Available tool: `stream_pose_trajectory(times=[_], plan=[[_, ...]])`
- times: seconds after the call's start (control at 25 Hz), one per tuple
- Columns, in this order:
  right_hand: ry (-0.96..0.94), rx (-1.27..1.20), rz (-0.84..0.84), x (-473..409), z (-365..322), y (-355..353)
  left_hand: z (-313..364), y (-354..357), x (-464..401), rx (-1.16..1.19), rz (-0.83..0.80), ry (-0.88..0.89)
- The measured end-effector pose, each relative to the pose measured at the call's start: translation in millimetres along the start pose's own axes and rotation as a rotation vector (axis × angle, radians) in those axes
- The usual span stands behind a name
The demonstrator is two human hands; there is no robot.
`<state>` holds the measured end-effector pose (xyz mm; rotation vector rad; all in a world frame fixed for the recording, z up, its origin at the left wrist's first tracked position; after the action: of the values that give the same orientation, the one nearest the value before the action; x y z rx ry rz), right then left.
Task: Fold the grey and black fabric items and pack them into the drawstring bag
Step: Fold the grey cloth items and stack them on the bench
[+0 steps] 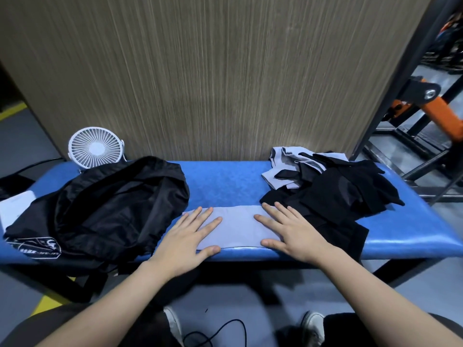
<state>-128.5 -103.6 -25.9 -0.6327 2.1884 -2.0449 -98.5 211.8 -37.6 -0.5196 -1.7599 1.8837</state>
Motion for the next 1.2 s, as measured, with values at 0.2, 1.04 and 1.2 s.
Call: stream_pose_trajectory(times=[0.2, 1.04, 1.2], plan=[[-0.002, -0.042, -0.048, 12, 7, -10, 3, -2, -3, 0.035, -0.021, 0.013], [-0.076, -0.321, 0.552, 54, 14, -31, 67, -5, -50, 0.081, -0.012, 0.211], [-0.040, -0.288, 0.583, 63, 28, -36, 63, -10, -51, 0.086, 0.050, 0.158]])
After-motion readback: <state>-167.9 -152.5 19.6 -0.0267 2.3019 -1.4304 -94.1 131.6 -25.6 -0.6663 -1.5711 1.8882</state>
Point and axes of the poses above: each hand's wrist, its own x-axis away from the middle knuckle, its own y-axis out of the palm, z = x × y, the point moved 1 cm from there along -x, towards the middle knuckle, and after that the axes turned 10 degrees about -z, right-handed, at the moved point
